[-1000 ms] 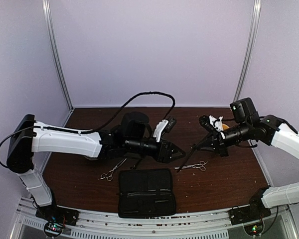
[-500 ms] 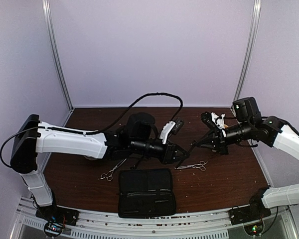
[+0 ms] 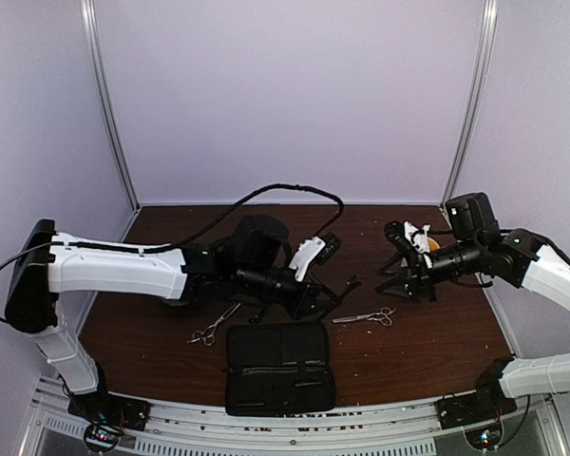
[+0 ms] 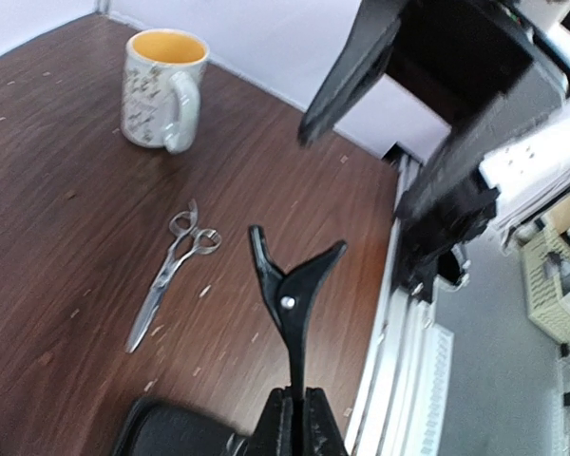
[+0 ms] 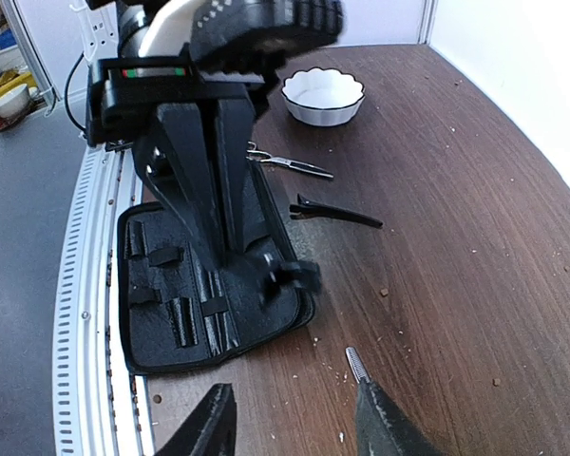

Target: Sort the hair-cutting tools

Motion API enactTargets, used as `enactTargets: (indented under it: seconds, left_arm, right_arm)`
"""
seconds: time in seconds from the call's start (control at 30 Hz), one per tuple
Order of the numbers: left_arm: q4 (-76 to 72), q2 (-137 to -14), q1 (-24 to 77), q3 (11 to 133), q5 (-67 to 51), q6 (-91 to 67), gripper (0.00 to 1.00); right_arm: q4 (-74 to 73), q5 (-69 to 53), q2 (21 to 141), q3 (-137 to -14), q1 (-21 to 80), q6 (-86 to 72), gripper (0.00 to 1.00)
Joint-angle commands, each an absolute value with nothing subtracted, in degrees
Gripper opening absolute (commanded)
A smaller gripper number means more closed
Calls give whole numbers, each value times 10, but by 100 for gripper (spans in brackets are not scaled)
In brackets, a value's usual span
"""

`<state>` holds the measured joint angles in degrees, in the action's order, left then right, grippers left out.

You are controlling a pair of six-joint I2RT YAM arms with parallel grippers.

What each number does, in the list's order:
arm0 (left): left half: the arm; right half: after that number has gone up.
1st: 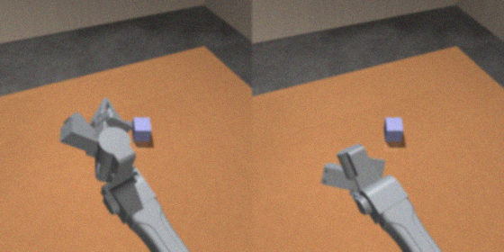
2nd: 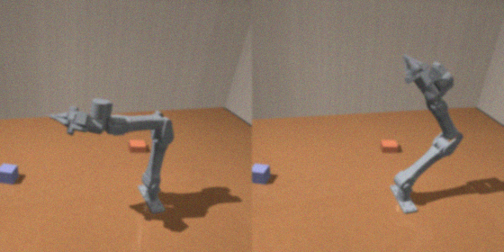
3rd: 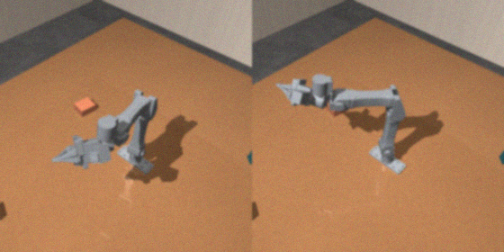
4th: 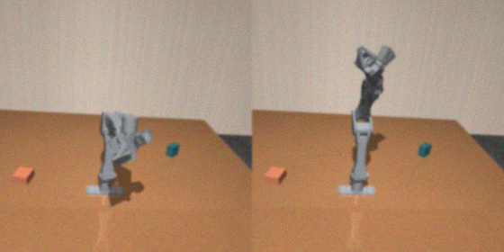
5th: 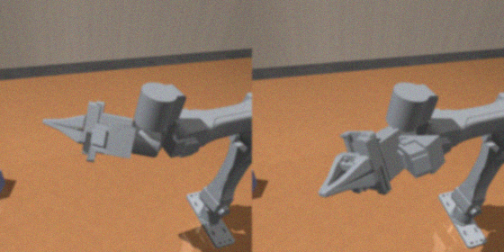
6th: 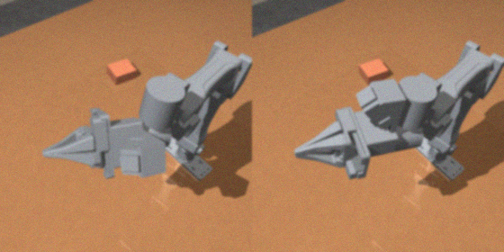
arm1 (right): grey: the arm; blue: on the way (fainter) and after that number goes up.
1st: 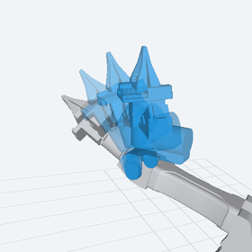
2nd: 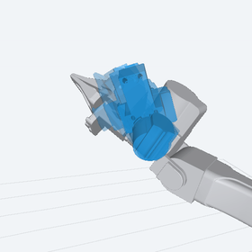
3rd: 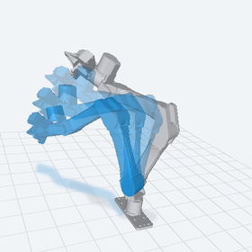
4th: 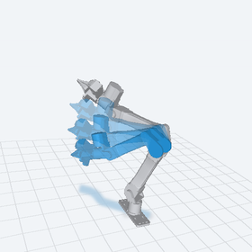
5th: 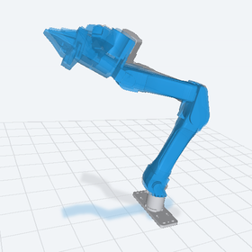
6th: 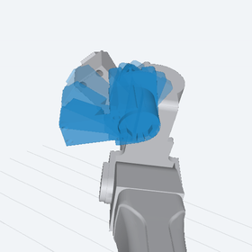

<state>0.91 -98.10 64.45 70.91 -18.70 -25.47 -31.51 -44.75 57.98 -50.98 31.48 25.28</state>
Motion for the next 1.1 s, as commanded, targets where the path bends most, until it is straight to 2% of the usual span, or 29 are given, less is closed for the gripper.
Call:
enactTargets:
  seconds: [0.0, 0.13, 0.2, 0.33, 0.5, 0.63, 0.9, 1.07]
  left_arm:
    - [164, -898, 644, 670, -102, -146, 0]
    - [244, -856, 644, 628, -53, -89, 0]
    - [264, -840, 644, 607, -33, -64, 0]
    - [273, -828, 644, 579, -10, -32, 0]
    - [274, -827, 644, 572, -4, 18, 0]
    - [248, -826, 644, 556, -2, 44, 0]
    - [192, -880, 668, 577, -10, 42, 0]
    - [133, -938, 686, 606, -21, 59, 2]
  right_arm:
    - [-325, -444, 570, -501, 315, 279, 44]
    - [-383, -435, 591, -517, 326, 352, 43]
    - [-402, -409, 597, -524, 347, 379, 38]
    - [-399, -299, 595, -528, 423, 425, 30]
    - [-431, -170, 638, -582, 531, 493, 27]
    - [-417, -123, 671, -602, 583, 506, 25]
    - [-429, -120, 635, -566, 593, 489, 21]
    - [-444, -120, 561, -490, 528, 478, 20]
